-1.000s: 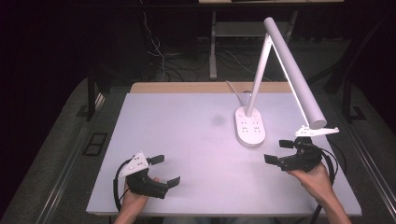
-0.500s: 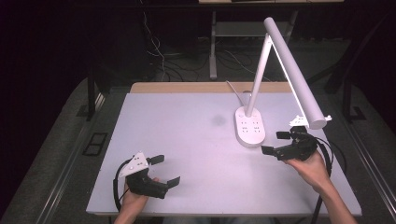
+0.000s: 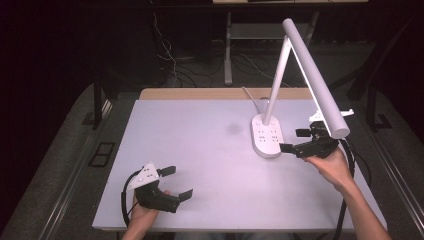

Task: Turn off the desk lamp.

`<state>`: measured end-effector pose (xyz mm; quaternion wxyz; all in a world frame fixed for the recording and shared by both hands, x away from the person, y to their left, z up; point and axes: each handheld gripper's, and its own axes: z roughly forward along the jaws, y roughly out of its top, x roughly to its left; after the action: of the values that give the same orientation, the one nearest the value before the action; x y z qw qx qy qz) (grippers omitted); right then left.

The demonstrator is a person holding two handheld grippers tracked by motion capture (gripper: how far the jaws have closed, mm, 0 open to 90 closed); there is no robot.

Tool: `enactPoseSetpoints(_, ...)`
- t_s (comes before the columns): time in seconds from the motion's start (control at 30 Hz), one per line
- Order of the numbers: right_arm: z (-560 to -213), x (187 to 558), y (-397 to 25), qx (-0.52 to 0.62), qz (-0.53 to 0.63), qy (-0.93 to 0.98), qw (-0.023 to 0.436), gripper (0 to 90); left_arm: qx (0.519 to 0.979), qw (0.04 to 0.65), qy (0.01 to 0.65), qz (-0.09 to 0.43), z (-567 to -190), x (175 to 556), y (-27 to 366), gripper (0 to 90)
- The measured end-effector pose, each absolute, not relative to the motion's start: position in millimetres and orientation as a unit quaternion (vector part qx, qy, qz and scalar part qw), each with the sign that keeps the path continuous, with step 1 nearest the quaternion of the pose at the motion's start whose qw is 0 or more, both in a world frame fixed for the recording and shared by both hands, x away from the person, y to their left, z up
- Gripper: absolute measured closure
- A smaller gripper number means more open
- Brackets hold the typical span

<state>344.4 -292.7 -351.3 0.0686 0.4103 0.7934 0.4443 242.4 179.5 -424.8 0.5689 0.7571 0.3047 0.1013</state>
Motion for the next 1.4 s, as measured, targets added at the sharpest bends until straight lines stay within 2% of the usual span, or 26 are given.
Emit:
enactPoseSetpoints(1.0,-358,408,-305,0.443,0.444,0.776,0.074,0.9,0.757,0.569,0.304,0.102,-425,243,181,0.0)
enactPoseSetpoints(1.4,-376,432,-311,0.469,0.447,0.758,0.074,0.9,0.757,0.570,0.303,0.102,-424,243,182,0.0)
